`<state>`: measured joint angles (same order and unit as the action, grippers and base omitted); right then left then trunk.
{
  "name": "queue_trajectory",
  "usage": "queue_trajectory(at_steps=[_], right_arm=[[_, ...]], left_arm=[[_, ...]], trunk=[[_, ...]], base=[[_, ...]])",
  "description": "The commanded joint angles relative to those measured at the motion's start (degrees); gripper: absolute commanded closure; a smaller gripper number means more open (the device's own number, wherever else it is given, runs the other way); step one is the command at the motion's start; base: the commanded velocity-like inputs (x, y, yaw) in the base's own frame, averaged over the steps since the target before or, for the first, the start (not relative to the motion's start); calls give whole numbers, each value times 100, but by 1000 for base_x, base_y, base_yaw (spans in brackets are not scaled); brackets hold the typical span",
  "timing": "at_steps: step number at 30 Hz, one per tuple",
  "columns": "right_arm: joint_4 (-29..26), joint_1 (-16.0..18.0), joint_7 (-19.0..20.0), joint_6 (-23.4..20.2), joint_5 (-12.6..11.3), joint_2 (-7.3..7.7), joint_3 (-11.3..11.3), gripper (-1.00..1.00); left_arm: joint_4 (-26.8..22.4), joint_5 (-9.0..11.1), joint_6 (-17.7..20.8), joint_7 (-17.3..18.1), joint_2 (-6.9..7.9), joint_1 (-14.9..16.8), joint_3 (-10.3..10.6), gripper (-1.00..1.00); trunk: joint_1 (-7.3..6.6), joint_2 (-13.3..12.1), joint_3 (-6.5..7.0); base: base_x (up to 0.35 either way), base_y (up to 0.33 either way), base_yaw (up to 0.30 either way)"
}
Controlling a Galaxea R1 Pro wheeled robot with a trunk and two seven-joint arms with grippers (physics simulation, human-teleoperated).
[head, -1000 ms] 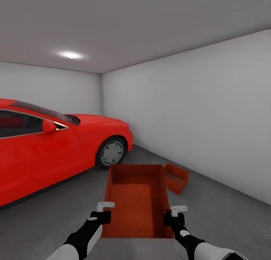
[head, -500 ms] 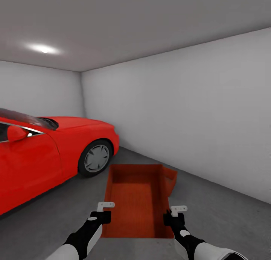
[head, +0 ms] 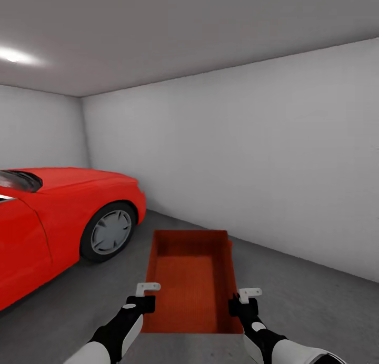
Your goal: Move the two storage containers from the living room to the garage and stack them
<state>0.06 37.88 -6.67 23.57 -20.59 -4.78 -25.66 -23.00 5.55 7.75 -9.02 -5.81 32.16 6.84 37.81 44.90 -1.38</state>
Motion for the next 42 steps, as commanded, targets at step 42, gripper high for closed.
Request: queue_trajectory(at_steps=[42], right_arm=[[12, 9, -28, 16, -103, -5, 137, 100]], left_arm=[[-21, 42, 33, -75, 1, 0, 46, 100]], trunk=[[5, 8, -10]], base=[[311, 186, -111]])
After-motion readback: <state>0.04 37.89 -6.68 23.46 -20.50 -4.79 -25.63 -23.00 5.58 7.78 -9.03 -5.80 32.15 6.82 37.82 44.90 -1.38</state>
